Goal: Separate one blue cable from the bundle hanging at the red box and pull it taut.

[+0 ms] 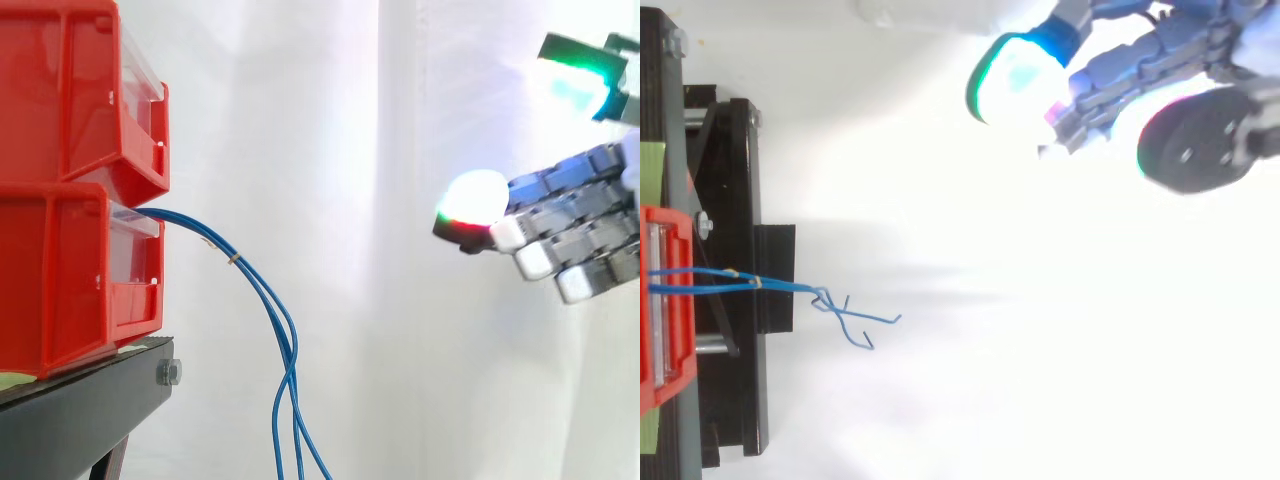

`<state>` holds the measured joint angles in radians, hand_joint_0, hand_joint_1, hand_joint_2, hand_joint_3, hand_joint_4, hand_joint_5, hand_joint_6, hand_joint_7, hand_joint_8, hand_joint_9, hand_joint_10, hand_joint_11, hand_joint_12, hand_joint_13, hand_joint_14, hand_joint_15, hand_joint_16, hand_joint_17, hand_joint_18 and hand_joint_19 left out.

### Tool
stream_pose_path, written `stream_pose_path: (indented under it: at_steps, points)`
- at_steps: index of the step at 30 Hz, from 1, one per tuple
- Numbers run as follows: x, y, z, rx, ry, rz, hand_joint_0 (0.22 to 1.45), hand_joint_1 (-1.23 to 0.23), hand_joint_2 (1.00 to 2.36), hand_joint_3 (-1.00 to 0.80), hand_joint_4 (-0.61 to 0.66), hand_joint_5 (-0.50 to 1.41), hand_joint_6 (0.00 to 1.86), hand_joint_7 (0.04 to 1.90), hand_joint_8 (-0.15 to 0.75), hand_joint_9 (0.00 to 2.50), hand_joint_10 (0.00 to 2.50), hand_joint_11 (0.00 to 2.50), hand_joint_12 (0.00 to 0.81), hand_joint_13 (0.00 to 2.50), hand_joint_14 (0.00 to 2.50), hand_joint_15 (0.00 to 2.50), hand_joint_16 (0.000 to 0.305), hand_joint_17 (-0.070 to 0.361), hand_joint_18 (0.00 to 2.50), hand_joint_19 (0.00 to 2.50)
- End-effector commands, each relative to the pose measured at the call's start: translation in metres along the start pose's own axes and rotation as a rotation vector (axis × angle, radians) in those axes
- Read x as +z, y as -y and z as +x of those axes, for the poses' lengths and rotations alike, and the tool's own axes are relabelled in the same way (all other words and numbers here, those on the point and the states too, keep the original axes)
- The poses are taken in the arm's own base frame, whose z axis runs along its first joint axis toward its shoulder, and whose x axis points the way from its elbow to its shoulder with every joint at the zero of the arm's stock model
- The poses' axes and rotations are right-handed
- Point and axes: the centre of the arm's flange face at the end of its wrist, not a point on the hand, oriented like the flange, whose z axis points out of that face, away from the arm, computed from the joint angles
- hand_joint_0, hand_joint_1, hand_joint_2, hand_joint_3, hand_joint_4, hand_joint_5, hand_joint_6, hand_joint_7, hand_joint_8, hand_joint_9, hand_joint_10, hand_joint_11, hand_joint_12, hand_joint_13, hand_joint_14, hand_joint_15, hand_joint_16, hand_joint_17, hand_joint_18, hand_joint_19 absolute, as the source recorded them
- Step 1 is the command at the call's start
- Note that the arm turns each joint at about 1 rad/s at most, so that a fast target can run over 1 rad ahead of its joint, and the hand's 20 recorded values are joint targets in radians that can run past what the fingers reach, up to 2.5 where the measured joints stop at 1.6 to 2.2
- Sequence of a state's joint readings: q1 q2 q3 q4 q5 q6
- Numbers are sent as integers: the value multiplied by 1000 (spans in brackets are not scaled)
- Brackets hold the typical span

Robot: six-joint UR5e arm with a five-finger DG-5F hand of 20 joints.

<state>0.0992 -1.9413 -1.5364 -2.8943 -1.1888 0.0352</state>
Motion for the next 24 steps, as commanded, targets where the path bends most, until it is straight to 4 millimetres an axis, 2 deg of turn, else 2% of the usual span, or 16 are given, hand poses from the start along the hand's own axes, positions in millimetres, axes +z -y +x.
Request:
stream_pose_path:
  at_steps: [1, 2, 3, 7, 10, 20, 21, 24]
  points:
    - [9, 10, 6, -9, 2, -27, 642, -828, 1000, -500, 235, -213, 502, 774, 284, 635, 9, 331, 288, 720, 12, 286, 33, 74, 744, 246]
    - [9, 10, 6, -9, 2, -27, 645, -849, 1000, -500, 236, -214, 502, 775, 281, 621, 9, 330, 286, 710, 10, 277, 32, 73, 738, 235]
    - [14, 20, 10, -31, 10, -26, 646, -852, 1000, -500, 235, -214, 502, 776, 281, 616, 8, 325, 286, 707, 10, 280, 32, 73, 738, 237]
    - [30, 35, 16, -16, 12, -74, 618, -868, 1000, -500, 236, -216, 502, 779, 279, 602, 9, 330, 284, 689, 10, 277, 32, 72, 723, 240]
    - [40, 53, 22, -3, 1, -88, 562, -805, 1000, -500, 241, -216, 502, 776, 292, 614, 9, 331, 293, 685, 10, 289, 34, 76, 711, 259]
    - [59, 76, 41, -4, -12, -113, 529, -613, 1000, -500, 253, -206, 502, 772, 306, 649, 9, 326, 309, 691, 10, 299, 37, 83, 696, 318]
    - [68, 85, 46, -1, -17, -108, 529, -593, 1000, -500, 251, -205, 502, 770, 309, 653, 9, 318, 311, 692, 10, 299, 37, 83, 695, 319]
    - [78, 95, 50, 8, -19, -101, 534, -573, 1000, -500, 252, -203, 502, 769, 309, 660, 9, 314, 311, 693, 12, 296, 37, 83, 694, 318]
